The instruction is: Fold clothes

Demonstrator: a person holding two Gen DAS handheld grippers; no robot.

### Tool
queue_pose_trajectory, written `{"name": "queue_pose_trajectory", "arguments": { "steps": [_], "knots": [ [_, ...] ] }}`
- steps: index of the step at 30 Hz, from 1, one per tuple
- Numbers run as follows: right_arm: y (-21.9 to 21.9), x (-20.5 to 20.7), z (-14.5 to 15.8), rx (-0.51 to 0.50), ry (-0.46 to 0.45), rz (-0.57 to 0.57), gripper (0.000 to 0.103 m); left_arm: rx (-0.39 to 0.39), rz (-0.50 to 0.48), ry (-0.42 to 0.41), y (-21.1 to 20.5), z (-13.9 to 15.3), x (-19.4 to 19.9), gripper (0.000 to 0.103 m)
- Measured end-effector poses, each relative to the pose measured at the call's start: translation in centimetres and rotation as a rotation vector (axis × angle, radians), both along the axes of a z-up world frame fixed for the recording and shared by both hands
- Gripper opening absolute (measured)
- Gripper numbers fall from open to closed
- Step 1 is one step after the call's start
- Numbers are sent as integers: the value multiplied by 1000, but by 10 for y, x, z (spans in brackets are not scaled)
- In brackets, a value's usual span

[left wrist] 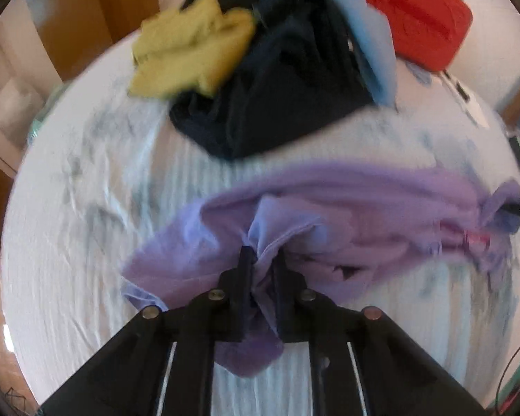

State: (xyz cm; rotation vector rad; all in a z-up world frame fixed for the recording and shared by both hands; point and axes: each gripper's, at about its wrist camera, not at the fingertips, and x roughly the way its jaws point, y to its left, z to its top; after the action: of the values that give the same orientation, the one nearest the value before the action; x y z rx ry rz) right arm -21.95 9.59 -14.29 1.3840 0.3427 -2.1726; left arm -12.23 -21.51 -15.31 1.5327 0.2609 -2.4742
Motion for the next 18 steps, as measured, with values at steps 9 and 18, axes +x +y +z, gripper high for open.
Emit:
{"name": "queue_pose_trajectory", "arguments": {
  "steps": [9, 18],
  "knots": [
    [46, -71, 90, -61, 261, -308, 65, -58, 59, 201, -21, 84, -54, 44],
    [89, 44, 21, -88, 10, -299, 68, -60, -24, 108, 27, 27, -4, 69]
  ]
}}
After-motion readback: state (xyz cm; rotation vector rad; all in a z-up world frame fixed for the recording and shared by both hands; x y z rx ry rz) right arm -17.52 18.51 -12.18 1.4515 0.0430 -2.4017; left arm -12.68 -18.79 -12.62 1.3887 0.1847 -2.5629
